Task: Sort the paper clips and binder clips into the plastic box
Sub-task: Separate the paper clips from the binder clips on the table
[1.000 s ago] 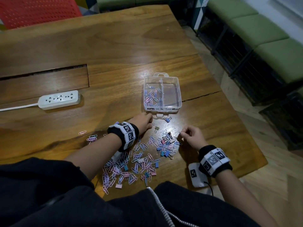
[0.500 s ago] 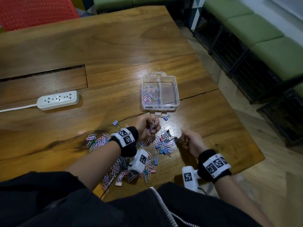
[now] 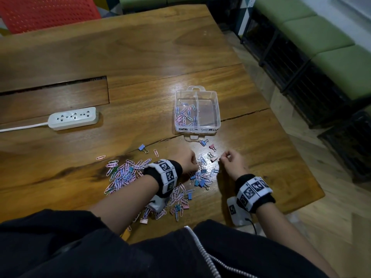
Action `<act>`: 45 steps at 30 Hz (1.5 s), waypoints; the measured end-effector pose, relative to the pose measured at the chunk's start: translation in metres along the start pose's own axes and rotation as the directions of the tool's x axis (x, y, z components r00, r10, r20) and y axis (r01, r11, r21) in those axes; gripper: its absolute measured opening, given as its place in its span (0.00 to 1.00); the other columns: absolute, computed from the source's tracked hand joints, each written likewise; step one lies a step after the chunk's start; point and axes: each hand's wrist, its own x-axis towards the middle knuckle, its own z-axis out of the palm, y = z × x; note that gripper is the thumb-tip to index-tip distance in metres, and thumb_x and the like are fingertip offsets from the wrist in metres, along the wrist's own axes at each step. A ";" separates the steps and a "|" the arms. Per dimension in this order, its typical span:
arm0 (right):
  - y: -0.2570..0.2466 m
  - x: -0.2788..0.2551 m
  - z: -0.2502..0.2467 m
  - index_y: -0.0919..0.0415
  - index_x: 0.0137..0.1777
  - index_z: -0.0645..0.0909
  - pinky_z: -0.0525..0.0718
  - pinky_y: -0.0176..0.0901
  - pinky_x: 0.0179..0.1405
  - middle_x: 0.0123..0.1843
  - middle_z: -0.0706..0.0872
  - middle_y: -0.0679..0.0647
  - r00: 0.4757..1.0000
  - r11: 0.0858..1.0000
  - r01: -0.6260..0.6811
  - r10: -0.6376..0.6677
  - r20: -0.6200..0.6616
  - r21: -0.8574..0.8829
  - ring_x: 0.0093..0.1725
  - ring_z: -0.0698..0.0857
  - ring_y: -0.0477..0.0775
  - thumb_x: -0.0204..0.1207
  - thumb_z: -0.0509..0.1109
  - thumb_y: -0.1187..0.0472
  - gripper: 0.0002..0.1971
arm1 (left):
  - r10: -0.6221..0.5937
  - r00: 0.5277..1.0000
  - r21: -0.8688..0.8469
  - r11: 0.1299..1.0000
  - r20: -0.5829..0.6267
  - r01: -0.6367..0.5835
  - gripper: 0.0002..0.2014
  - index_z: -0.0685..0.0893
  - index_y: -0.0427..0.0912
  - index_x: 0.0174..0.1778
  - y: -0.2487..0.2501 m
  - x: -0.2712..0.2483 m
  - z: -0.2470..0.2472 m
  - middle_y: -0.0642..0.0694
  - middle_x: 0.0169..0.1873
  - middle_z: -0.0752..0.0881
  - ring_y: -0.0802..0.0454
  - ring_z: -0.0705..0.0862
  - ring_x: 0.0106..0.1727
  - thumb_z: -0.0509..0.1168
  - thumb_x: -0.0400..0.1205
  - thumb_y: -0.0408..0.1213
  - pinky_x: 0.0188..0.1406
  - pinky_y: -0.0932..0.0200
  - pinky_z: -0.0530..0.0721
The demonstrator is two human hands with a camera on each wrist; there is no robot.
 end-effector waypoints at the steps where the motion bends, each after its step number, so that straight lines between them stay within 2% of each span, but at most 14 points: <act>1: 0.003 -0.002 -0.001 0.54 0.40 0.74 0.84 0.52 0.54 0.47 0.82 0.54 1.000 1.000 -0.002 0.002 0.025 0.002 0.51 0.82 0.57 0.76 0.66 0.63 0.05 | -0.011 1.000 -0.009 1.000 0.016 0.011 0.04 0.83 0.43 0.41 0.000 0.001 0.001 0.47 0.41 0.85 0.53 0.82 0.43 0.69 0.76 0.39 0.42 0.61 0.81; 7: 0.015 -0.017 0.007 0.55 0.46 0.78 0.78 0.45 0.56 0.55 0.82 0.53 0.992 0.986 0.093 -0.080 0.098 -0.137 0.56 0.79 0.53 0.67 0.75 0.60 0.10 | -0.054 0.995 -0.339 0.938 0.078 0.078 0.14 0.72 0.46 0.28 -0.002 0.001 -0.004 0.52 0.28 0.75 0.59 0.73 0.30 0.67 0.78 0.38 0.28 0.68 0.72; 11: 0.011 -0.020 0.011 0.56 0.46 0.79 0.76 0.41 0.55 0.54 0.82 0.53 0.984 0.957 0.161 -0.137 0.112 -0.241 0.53 0.78 0.51 0.73 0.70 0.61 0.04 | -0.091 0.993 -0.591 0.806 -0.073 0.030 0.05 0.78 0.44 0.39 0.002 0.001 -0.011 0.52 0.39 0.79 0.61 0.75 0.33 0.66 0.79 0.39 0.22 0.73 0.76; 13: 0.009 -0.021 0.013 0.58 0.48 0.79 0.75 0.40 0.54 0.53 0.80 0.53 0.977 0.932 0.201 -0.168 0.130 -0.302 0.51 0.76 0.49 0.76 0.67 0.61 0.04 | -0.105 0.985 -0.509 0.860 -0.135 0.021 0.08 0.79 0.41 0.51 0.002 0.001 -0.011 0.50 0.45 0.80 0.61 0.77 0.35 0.67 0.79 0.39 0.24 0.72 0.74; 16: 0.010 -0.023 0.015 0.61 0.52 0.79 0.76 0.39 0.55 0.53 0.79 0.54 0.967 0.895 0.241 -0.188 0.173 -0.375 0.50 0.76 0.48 0.79 0.62 0.60 0.07 | 0.028 0.993 -0.158 0.986 -0.115 -0.046 0.13 0.80 0.44 0.60 0.003 0.000 -0.010 0.52 0.54 0.82 0.55 0.81 0.49 0.65 0.80 0.39 0.36 0.70 0.75; 19: 0.011 -0.022 0.014 0.63 0.51 0.78 0.72 0.36 0.52 0.51 0.75 0.53 0.967 0.906 0.234 -0.181 0.177 -0.354 0.49 0.73 0.47 0.79 0.61 0.63 0.06 | 0.162 0.987 0.118 0.980 -0.024 -0.158 0.14 0.81 0.54 0.63 0.003 0.003 -0.008 0.49 0.59 0.85 0.51 0.84 0.54 0.61 0.82 0.42 0.48 0.60 0.83; 23: 0.014 -0.022 0.009 0.57 0.37 0.73 0.76 0.38 0.46 0.40 0.77 0.49 0.993 0.998 0.071 -0.070 0.095 0.001 0.46 0.77 0.50 0.78 0.62 0.67 0.09 | 0.274 0.961 0.355 0.894 0.047 -0.272 0.16 0.79 0.58 0.66 0.006 0.004 -0.011 0.50 0.58 0.87 0.51 0.85 0.54 0.61 0.82 0.43 0.53 0.58 0.84; 25: 0.016 -0.023 0.004 0.53 0.38 0.74 0.80 0.44 0.53 0.41 0.79 0.49 0.994 0.972 -0.010 -0.015 0.106 0.234 0.48 0.79 0.51 0.78 0.61 0.69 0.11 | 0.328 0.939 0.440 0.832 0.101 -0.338 0.18 0.77 0.57 0.69 0.006 0.003 -0.012 0.48 0.57 0.86 0.51 0.85 0.54 0.61 0.82 0.40 0.54 0.57 0.85; 27: 0.015 -0.025 -0.001 0.53 0.41 0.77 0.80 0.45 0.52 0.45 0.81 0.50 0.989 0.913 -0.086 0.029 0.146 0.399 0.46 0.79 0.49 0.79 0.59 0.70 0.12 | 0.364 0.923 0.494 0.783 0.128 -0.377 0.18 0.76 0.56 0.70 0.006 0.001 -0.014 0.47 0.55 0.86 0.50 0.84 0.53 0.60 0.83 0.40 0.52 0.57 0.85; 31: 0.012 -0.026 -0.007 0.60 0.41 0.78 0.70 0.35 0.30 0.39 0.81 0.57 0.962 0.771 -0.233 0.093 0.258 0.593 0.32 0.72 0.46 0.81 0.53 0.70 0.15 | 0.413 0.889 0.513 0.729 0.198 -0.453 0.20 0.71 0.59 0.73 0.011 0.000 -0.013 0.45 0.49 0.86 0.49 0.84 0.46 0.58 0.84 0.40 0.48 0.55 0.86; 35: 0.013 -0.026 -0.009 0.64 0.36 0.74 0.66 0.39 0.31 0.29 0.72 0.54 0.950 0.636 -0.292 0.107 0.292 0.714 0.28 0.67 0.48 0.81 0.52 0.66 0.14 | 0.399 0.897 0.518 0.736 0.188 -0.436 0.19 0.75 0.56 0.70 0.019 0.005 -0.010 0.48 0.48 0.87 0.53 0.81 0.40 0.56 0.83 0.42 0.40 0.60 0.85; 38: 0.014 -0.028 -0.007 0.62 0.33 0.71 0.67 0.38 0.30 0.29 0.69 0.53 0.947 0.637 -0.301 0.113 0.299 0.710 0.27 0.67 0.48 0.82 0.53 0.62 0.16 | 0.392 0.902 0.542 0.725 0.182 -0.425 0.16 0.79 0.53 0.66 0.020 0.007 -0.010 0.49 0.47 0.87 0.53 0.83 0.44 0.58 0.82 0.44 0.39 0.61 0.83; 42: 0.016 -0.031 -0.006 0.64 0.39 0.75 0.72 0.36 0.31 0.32 0.76 0.55 0.937 0.671 -0.310 0.097 0.335 0.673 0.29 0.71 0.47 0.81 0.54 0.67 0.11 | 0.326 0.933 0.494 0.792 0.153 -0.358 0.16 0.81 0.48 0.58 0.006 0.009 -0.014 0.49 0.40 0.85 0.53 0.82 0.40 0.60 0.80 0.52 0.39 0.60 0.86; 45: 0.016 -0.031 -0.002 0.62 0.40 0.75 0.71 0.30 0.23 0.32 0.75 0.52 0.948 0.764 -0.265 0.095 0.303 0.589 0.27 0.70 0.46 0.81 0.53 0.70 0.12 | 0.278 0.954 0.426 0.854 0.114 -0.300 0.20 0.76 0.52 0.69 -0.007 0.005 -0.018 0.50 0.47 0.87 0.55 0.83 0.43 0.60 0.80 0.50 0.42 0.60 0.87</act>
